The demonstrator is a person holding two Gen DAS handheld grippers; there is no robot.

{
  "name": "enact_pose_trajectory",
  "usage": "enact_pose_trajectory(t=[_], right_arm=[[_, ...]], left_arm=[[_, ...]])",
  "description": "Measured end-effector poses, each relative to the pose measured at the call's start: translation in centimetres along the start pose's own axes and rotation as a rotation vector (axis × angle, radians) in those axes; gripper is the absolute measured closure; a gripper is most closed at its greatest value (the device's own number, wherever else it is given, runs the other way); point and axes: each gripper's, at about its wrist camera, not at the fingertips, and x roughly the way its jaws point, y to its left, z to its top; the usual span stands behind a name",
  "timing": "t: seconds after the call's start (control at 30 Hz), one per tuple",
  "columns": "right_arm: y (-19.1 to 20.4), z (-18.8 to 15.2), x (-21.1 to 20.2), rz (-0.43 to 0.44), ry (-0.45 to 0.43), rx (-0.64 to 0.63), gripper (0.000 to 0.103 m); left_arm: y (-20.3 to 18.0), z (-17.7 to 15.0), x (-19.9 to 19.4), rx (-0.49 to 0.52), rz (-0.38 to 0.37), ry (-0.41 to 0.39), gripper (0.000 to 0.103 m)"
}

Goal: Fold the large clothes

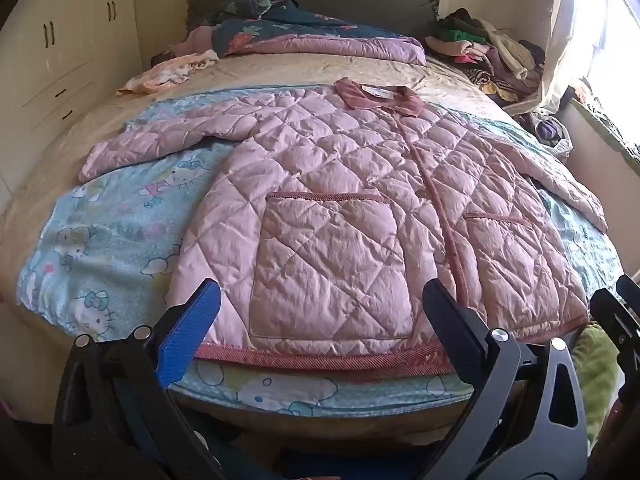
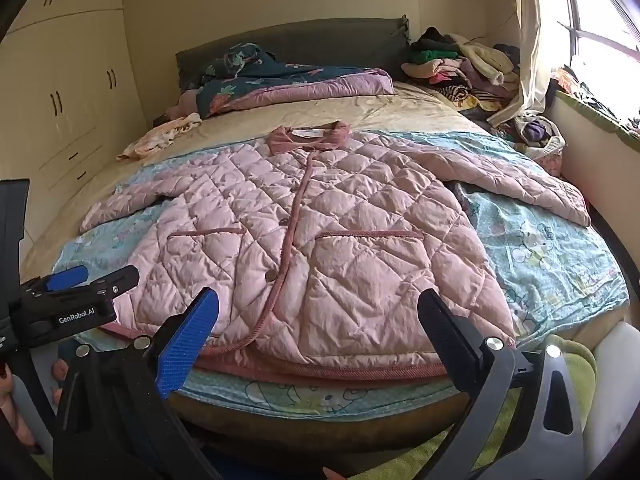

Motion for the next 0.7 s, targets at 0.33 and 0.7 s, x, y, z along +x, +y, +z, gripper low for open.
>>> enact_pose_trajectory(t=[0.33, 0.7], right_arm=[[-0.07, -0.21, 0.21, 0.014, 0.003, 0.022, 0.004], [0.02, -0.06, -0.22, 0.020, 0.003, 0.017, 0.004]], left_arm=[[0.01, 0.00, -0.01, 0.000, -0.001, -0.002, 0.008], [-0.02, -0.01, 0.00, 0.000, 0.000, -0.005, 0.008]])
